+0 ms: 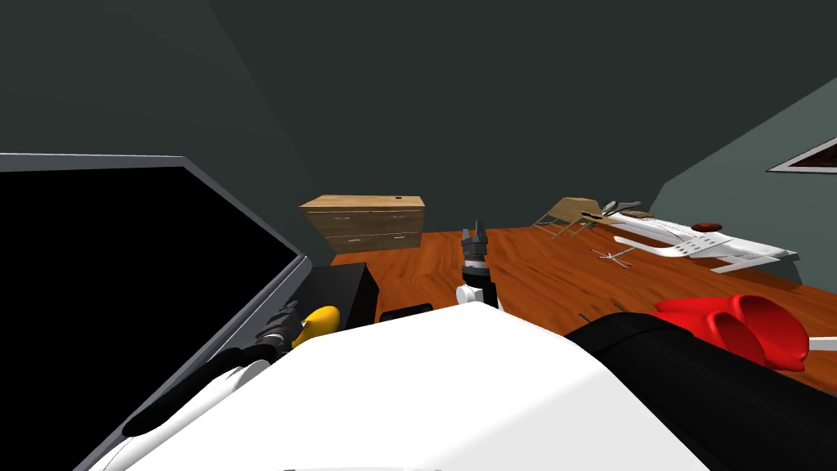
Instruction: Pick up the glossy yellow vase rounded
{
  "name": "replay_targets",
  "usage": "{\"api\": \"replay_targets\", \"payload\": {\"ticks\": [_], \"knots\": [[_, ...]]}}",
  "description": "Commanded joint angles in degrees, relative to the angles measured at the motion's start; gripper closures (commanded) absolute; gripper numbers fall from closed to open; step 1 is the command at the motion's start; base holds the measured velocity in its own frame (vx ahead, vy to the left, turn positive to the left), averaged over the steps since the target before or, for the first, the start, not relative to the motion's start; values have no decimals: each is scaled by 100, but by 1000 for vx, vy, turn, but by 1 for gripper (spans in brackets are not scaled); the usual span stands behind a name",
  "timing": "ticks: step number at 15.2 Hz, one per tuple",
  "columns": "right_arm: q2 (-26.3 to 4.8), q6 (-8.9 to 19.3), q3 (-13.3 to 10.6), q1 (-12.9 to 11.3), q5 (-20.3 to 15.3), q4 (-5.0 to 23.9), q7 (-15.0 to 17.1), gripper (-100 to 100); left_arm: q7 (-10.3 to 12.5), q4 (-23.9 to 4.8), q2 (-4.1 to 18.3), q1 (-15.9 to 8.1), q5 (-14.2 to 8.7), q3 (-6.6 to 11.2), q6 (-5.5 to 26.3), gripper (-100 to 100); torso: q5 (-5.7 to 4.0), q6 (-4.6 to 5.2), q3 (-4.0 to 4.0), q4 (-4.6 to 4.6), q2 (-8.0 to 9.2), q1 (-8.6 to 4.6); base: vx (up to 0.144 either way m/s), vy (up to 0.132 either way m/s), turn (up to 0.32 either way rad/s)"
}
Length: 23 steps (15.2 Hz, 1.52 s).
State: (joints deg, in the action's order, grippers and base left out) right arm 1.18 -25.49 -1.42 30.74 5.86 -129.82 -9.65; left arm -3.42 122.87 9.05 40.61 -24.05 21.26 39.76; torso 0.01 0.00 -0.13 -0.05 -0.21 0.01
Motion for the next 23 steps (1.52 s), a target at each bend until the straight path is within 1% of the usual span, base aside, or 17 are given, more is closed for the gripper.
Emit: {"api": "replay_targets", "payload": {"ticks": [1, 2, 3, 5, 6, 8, 9, 11, 12, 13, 14, 16, 17, 18, 19, 20, 23], "knots": [[0, 0, 0, 0, 0, 0, 0, 0, -36, -93, -12, 41, -112, 116, 286, -100, 0, 0, 0, 0, 0, 0, 49, 11, -103], [0, 0, 0, 0, 0, 0, 0, 0, -36, -93, -12, 41, -112, 116, 395, -100, 0, 1, 0, 0, -1, -1, 54, 18, -108], [0, 0, 0, 0, 0, 0, 0, 0, -64, -154, -25, 86, -206, 215, 526, -100, 0, 1, -1, 0, -2, 0, 65, 26, -143], [0, 0, 0, 0, 0, 0, 0, 0, -64, -154, -25, 86, -206, 215, 697, -100, 1, 1, -3, -1, -6, 4, 54, 22, -63], [0, 0, 0, 0, 0, 0, 0, 0, -91, -215, -34, 130, -298, 311, 833, -100, 0, 0, -2, -1, -3, 1, 55, 10, -77], [0, 0, 0, 0, 0, 0, 0, 0, -91, -215, -34, 130, -298, 311, 993, -100, -1, 0, -2, -1, -3, -2, 45, 13, -63], [0, 0, 0, 0, 0, 0, 0, 0, -118, -275, -40, 172, -388, 406, 1159, -100, -1, -1, 0, 0, 1, -3, 40, 13, -79], [0, 0, 0, 0, 0, 0, 0, 0, -118, -275, -40, 172, -388, 406, 1282, -100, -1, 1, 0, 0, 0, -2, 42, 17, -65], [0, 0, 0, 0, 0, 0, 0, 0, -143, -333, -43, 214, -475, 497, 1500, -100, -1, 0, 1, 0, 2, -2, 43, 15, -90], [0, 0, 0, 0, 0, 0, 0, 0, -143, -333, -43, 214, -475, 497, 1560, -100, -1, 1, 1, 0, 2, -2, 45, 16, -94], [0, 0, 0, 0, 0, 0, 0, 0, -167, -387, -41, 253, -558, 584, 1707, -100, -1, 1, 1, 0, 1, -2, 53, 17, -122], [0, 0, 0, 0, 0, 0, 0, 0, -191, -438, -33, 291, -637, 667, 1970, -100, 0, 0, -1, 0, -2, 0, 61, 23, -101], [0, 0, 0, 0, 0, 0, 0, 0, -191, -438, -33, 291, -637, 667, 2081, -100, 0, 1, -3, -1, -5, 1, 64, 25, -90], [0, 0, 0, 0, 0, 0, 0, 0, -191, -438, -33, 291, -637, 667, 2081, -100, 0, 0, -3, -1, -6, 1, 43, 18, -18], [0, 0, 0, 0, 0, 0, 0, 0, -213, -485, -17, 327, -712, 745, 2294, -100, 0, -1, -2, -1, -3, -1, 43, 17, -57], [0, 0, 0, 0, 0, 0, 0, 0, -213, -485, -17, 327, -712, 745, 2320, -100, -1, 0, -1, 0, -1, -2, 43, 18, -79], [0, 0, 0, 0, 0, 0, 0, 0, -252, -564, 39, 392, -845, 885, 2705, -100, -1, 0, 0, 0, 0, 0, 48, 23, -92]]}}
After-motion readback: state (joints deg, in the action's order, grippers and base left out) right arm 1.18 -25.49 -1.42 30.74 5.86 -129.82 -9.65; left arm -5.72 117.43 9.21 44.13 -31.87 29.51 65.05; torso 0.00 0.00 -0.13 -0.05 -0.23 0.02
